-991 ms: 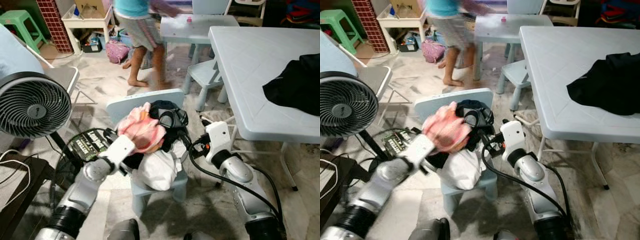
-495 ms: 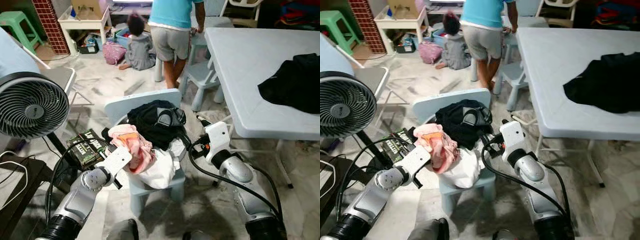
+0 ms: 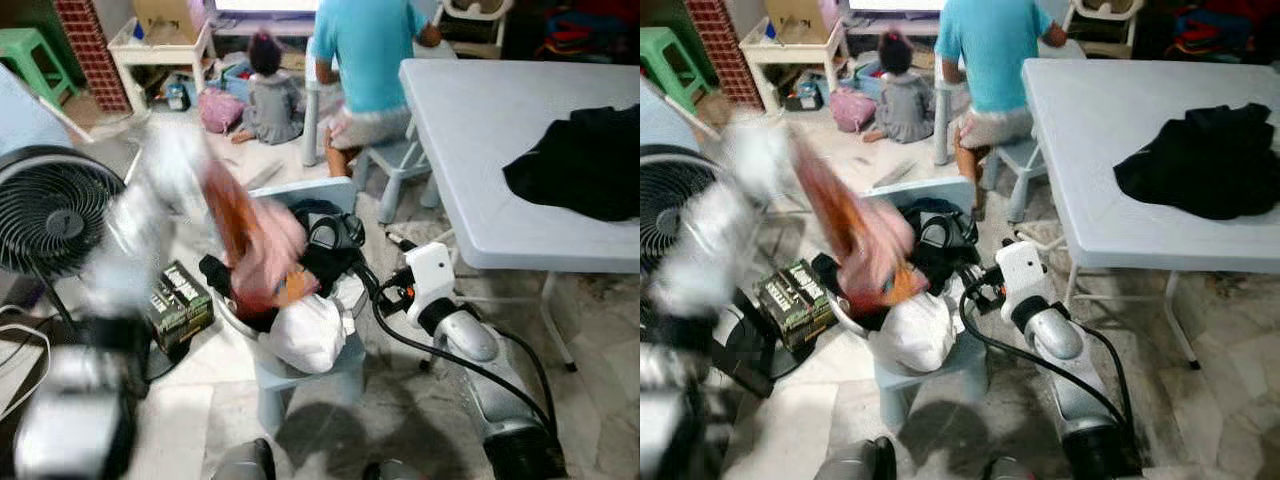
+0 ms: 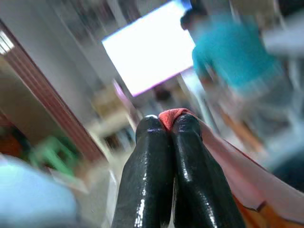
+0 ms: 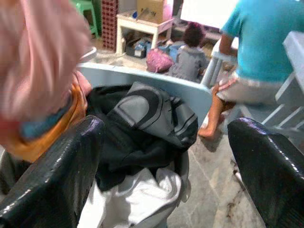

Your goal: Hang hanger

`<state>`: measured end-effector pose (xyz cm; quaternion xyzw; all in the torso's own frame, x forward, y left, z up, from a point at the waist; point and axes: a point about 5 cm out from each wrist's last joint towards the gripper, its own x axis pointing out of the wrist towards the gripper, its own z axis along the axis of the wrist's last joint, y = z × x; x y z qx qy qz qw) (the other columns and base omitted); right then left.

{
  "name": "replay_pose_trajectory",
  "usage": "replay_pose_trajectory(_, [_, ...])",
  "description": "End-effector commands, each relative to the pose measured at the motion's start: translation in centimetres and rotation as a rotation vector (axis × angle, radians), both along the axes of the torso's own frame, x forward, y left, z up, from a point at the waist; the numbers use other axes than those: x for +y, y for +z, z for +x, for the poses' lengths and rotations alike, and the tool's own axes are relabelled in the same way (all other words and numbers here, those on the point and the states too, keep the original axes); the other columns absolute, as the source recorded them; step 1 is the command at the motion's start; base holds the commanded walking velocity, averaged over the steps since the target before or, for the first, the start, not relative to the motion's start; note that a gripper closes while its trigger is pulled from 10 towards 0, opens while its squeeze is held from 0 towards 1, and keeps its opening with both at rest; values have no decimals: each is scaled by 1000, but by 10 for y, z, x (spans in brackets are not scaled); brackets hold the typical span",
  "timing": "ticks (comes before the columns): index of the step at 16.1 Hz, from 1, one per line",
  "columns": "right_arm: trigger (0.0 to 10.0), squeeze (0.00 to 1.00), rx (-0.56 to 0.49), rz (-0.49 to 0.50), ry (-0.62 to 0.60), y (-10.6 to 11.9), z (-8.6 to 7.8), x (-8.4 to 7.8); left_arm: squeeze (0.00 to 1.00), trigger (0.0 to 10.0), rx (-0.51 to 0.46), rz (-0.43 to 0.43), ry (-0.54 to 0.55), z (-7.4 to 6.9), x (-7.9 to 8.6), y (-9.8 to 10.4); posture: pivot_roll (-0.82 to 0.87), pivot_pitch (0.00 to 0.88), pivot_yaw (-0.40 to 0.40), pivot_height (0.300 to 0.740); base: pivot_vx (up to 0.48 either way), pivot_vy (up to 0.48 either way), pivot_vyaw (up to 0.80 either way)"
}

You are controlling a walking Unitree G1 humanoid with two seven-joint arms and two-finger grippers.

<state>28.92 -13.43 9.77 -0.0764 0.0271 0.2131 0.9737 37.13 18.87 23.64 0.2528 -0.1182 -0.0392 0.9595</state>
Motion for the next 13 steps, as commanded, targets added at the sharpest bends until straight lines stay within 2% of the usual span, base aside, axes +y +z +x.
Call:
replay_pose_trajectory(1, [10000,0,-19,-4,-10,2,4,3,0,0,15,14,-56,3,-10,-4,40,0,38,740,0,0,0])
replay_pose_trajectory(2, [10000,0,-26,-2,-22,3,5,2,0,0,-32,14,-117,3,-19,5,39,0,42,740,0,0,0])
replay_pose_trajectory(3, [10000,0,-35,-3,-58,2,6,-3,0,0,-91,60,-252,-1,-43,14,39,0,57,740,0,0,0])
replay_pose_trajectory(4, [10000,0,-37,-4,-67,1,7,-4,0,0,-108,62,-303,-3,-51,16,39,0,61,740,0,0,0])
replay_pose_trajectory(6, [10000,0,-40,-1,-91,-1,8,-5,0,0,-150,133,-426,-7,-71,22,39,0,75,740,0,0,0])
replay_pose_trajectory(7, [10000,0,-44,1,-95,-1,9,-4,0,0,-158,121,-475,-5,-77,29,40,0,78,740,0,0,0])
replay_pose_trajectory(9, [10000,0,-47,0,-98,-2,10,-2,0,0,-220,148,-453,2,-76,48,44,0,82,740,0,0,0])
replay_pose_trajectory(10, [10000,0,-58,-5,-114,-2,11,-2,0,0,-327,101,-370,8,-69,78,45,0,85,740,0,0,0])
replay_pose_trajectory(12, [10000,0,-65,-2,-125,-1,14,-2,0,0,-469,8,-312,8,-59,117,42,0,88,740,0,0,0])
replay_pose_trajectory(13, [10000,0,-67,-3,-127,-1,14,-2,0,0,-424,-2,-331,11,-60,111,41,0,89,740,0,0,0])
